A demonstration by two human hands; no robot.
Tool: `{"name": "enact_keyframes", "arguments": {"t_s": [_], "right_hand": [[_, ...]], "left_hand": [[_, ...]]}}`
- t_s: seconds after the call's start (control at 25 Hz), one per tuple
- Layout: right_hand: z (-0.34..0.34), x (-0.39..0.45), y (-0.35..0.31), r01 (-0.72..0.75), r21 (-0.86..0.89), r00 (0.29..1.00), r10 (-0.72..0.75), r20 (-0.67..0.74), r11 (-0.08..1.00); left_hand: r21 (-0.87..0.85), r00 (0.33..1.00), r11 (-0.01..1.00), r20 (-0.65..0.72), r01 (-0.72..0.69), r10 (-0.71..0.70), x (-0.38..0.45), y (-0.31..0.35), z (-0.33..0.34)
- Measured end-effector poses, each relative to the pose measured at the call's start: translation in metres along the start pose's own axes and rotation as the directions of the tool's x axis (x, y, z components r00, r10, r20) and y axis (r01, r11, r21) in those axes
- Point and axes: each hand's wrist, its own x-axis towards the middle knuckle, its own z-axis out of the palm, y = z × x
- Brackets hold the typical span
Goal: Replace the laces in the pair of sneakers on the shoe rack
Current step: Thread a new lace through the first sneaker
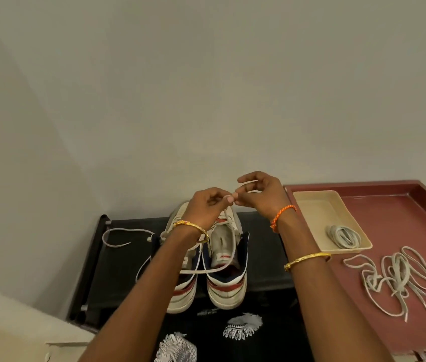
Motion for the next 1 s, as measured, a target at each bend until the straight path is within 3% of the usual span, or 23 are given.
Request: {"name": "enact_keyframes", "arguments": {"t_s": [0.08,0.16,0.28,0.4,0.52,0.64,1.0], "right_hand": [[0.005,0.017,0.023,-0.045,0.010,0.997,0.046,-0.059,0.999],[0.010,0.032,0.054,-0.119,-0.063,0.988,0.112,-0.110,0.991],[0.020,0.033,0.095,-0.253,-0.401,0.947,0.310,0.083,0.881],[0.031,0.028,0.109,-0.209,-0.602,0.912,0.375,0.163,0.771],[0.028,0.039,0.113,-0.239,-0.586,0.902,0.400,0.161,0.775],[0.016,0.051,0.117,-0.301,-0.501,0.839,0.475,0.266,0.811],[0.000,0.059,0.129,-0.427,-0.297,0.781,0.513,0.355,0.854]], "left_hand": [[0.026,0.998,0.999,-0.062,0.033,-0.031,0.015,-0.016,-0.001],[0.251,0.988,0.963,-0.135,0.101,-0.069,0.034,-0.037,0.003],[0.634,0.984,0.758,-0.023,0.153,-0.179,0.053,-0.062,0.025],[0.831,0.981,0.551,0.031,0.080,-0.189,0.054,-0.077,0.049],[0.767,0.979,0.618,-0.056,0.169,-0.198,0.057,-0.085,0.048],[0.678,0.949,0.683,-0.070,0.272,-0.308,0.059,-0.087,0.038],[0.635,0.935,0.720,-0.009,0.278,-0.353,0.067,-0.096,0.043]]}}
